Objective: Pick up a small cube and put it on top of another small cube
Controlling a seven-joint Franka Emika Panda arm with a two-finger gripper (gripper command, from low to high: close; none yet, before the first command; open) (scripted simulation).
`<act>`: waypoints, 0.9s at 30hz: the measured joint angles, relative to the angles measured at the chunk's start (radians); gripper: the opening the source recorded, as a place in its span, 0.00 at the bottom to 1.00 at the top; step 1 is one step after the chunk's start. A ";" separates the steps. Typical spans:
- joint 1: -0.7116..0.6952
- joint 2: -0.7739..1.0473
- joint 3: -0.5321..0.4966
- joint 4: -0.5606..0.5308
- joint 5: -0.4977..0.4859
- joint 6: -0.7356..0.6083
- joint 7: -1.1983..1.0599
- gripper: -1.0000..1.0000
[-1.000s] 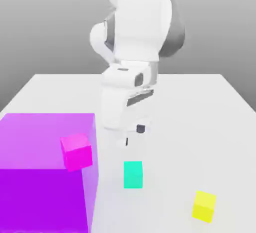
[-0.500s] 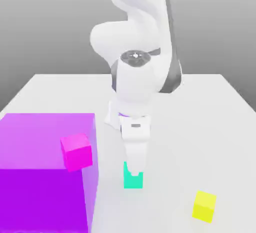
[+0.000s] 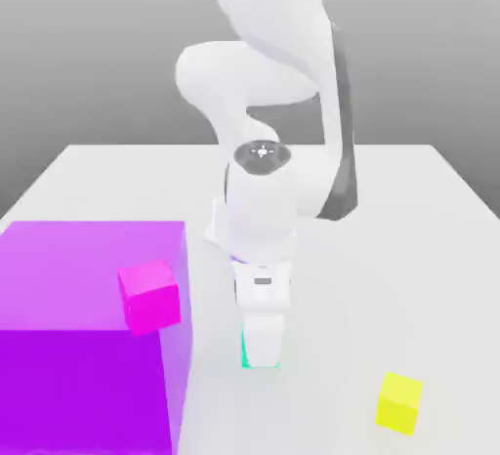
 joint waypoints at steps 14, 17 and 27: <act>0.079 -0.287 -0.155 -0.052 -0.270 -0.233 0.195 0.00; 0.155 -0.270 -0.129 0.022 -0.231 -0.297 0.133 0.00; 0.327 -0.134 -0.037 0.374 -0.219 -0.511 -0.041 0.00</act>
